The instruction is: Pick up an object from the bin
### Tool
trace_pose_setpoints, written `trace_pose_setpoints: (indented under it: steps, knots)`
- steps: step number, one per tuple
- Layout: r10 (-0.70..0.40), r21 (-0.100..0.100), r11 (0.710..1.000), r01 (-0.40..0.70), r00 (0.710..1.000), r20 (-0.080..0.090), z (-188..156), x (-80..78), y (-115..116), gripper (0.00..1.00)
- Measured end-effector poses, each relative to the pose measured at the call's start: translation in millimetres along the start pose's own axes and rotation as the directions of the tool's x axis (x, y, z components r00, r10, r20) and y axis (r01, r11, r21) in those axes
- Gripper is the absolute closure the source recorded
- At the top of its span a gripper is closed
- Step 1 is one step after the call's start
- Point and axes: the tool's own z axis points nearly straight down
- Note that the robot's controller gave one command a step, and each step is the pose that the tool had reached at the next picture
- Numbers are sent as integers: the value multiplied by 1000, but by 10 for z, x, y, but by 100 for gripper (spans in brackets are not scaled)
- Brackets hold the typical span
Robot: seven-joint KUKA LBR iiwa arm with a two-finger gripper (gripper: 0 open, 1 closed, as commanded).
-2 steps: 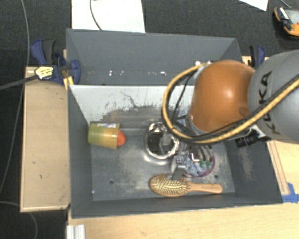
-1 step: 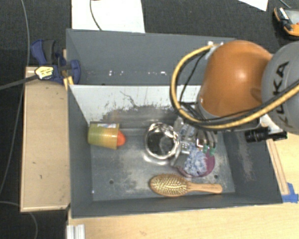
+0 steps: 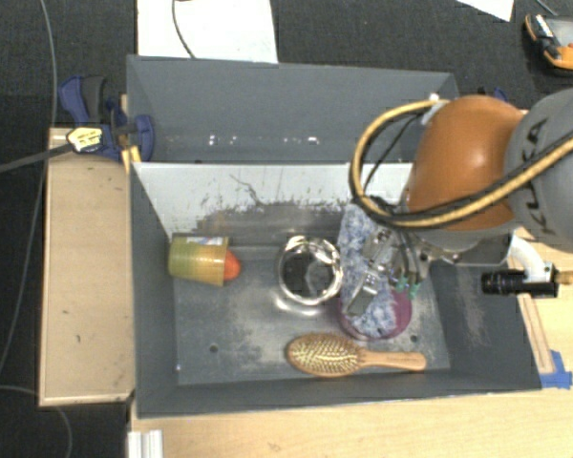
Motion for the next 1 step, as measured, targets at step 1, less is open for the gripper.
trace_pose_setpoints:
  steps: [1]
  knots:
    - [-181,-3,983,181,983,4,89,364,271,0]
